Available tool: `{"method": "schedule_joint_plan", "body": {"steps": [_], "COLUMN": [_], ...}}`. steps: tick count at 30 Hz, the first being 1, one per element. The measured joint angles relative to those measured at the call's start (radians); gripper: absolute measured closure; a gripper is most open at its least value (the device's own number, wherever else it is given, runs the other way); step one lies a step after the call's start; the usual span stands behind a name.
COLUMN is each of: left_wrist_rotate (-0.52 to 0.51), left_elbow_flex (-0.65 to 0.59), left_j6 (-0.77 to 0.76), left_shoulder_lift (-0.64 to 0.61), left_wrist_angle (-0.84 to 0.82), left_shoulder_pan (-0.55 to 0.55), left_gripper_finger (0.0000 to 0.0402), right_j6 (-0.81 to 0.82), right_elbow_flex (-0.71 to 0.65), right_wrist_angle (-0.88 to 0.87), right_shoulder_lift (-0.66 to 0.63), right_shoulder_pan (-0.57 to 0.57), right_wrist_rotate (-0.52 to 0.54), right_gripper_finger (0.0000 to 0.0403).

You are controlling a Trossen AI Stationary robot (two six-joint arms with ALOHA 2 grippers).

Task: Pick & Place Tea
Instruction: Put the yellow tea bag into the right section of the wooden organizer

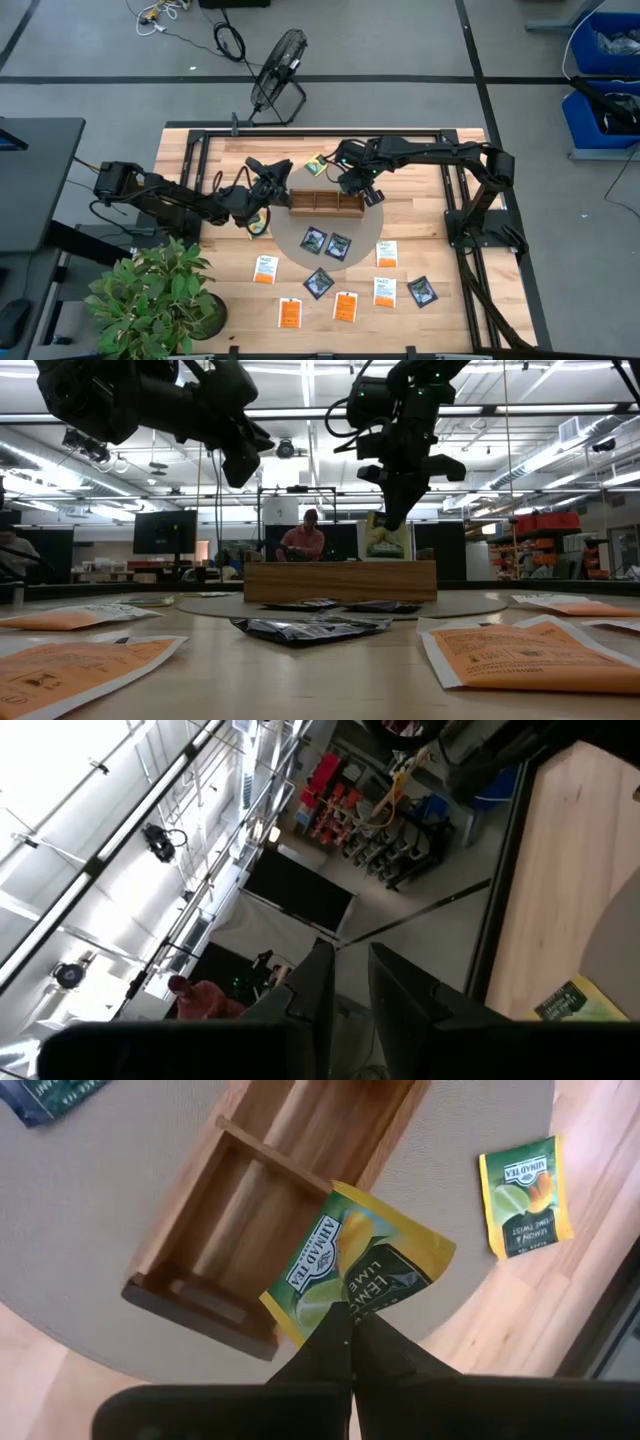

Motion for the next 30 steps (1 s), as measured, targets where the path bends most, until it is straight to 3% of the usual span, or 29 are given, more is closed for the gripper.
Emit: {"method": "schedule_joint_plan", "body": {"steps": [30], "left_wrist_rotate": [-0.138], "left_elbow_flex": [0.000], "left_j6": [-0.027], "left_shoulder_lift": [0.000], "left_wrist_angle": [-0.118], "left_shoulder_pan": [-0.066], "left_gripper_finger": [0.0330], "right_j6": [0.089], "right_elbow_flex": [0.000], "right_wrist_angle": [-0.035], "right_shoulder_lift": [0.080], "right_shoulder_pan": [0.050], "right_wrist_rotate": [0.088], "right_gripper_finger": [0.0394]}}
